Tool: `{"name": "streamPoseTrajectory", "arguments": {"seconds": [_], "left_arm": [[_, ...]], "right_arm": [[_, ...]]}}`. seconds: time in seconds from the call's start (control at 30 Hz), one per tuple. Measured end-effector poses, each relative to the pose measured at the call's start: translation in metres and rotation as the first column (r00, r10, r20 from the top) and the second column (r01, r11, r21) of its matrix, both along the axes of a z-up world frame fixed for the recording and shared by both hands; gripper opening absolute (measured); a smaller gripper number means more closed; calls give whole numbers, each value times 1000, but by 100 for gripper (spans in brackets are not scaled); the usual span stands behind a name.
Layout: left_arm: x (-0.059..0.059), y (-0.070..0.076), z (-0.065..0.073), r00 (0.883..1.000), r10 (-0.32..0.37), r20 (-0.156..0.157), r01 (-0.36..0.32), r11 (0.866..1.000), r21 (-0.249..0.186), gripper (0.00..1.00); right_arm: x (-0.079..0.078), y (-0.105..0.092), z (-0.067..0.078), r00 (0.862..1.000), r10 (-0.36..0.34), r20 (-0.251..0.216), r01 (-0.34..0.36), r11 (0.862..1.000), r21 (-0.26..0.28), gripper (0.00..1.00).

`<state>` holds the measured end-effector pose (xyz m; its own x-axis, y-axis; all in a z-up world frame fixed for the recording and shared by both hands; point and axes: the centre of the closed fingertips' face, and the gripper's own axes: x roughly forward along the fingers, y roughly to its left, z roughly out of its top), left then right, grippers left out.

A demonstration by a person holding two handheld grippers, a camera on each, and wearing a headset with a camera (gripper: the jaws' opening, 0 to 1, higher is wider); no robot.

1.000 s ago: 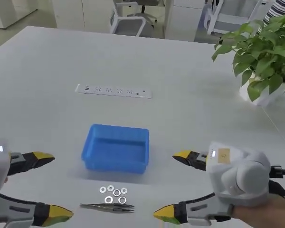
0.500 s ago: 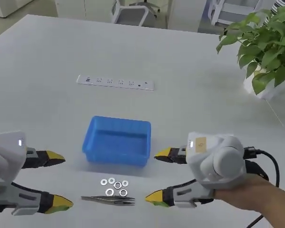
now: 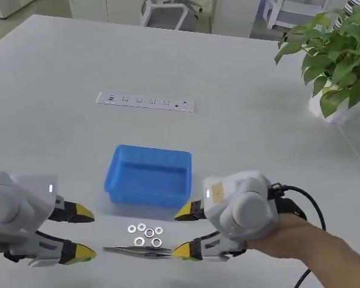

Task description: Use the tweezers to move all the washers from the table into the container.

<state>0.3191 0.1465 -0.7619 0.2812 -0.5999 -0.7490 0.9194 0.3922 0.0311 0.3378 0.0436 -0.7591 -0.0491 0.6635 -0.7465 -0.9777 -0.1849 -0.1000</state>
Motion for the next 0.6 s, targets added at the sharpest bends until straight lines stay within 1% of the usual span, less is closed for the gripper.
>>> {"name": "streamPoseTrajectory", "arguments": {"seconds": [0.1, 0.17, 0.23, 0.43, 0.53, 0.6], "left_arm": [[0, -1, -4, 1000, -24, -4, 24, 1000, 13, 31], [0, -2, -7, 999, -41, -14, 41, 999, 23, 30], [-1, -5, -9, 998, -60, -21, 61, 998, 24, 27], [-1, -11, -17, 995, -96, -42, 97, 995, 35, 23], [-2, -12, -22, 992, -115, -55, 118, 992, 53, 20], [-3, -12, -25, 990, -125, -61, 129, 990, 59, 18]], "right_arm": [[-5, 4, -5, 999, 32, -2, -32, 999, -13, 30], [-6, 6, -8, 999, 43, -1, -43, 999, -22, 29], [-7, 8, -12, 998, 57, 4, -57, 998, -33, 27], [-11, 16, -21, 996, 88, 0, -88, 995, -48, 23], [-14, 19, -27, 994, 106, 5, -106, 992, -64, 20], [-15, 21, -28, 994, 107, 0, -107, 992, -62, 19]]}}
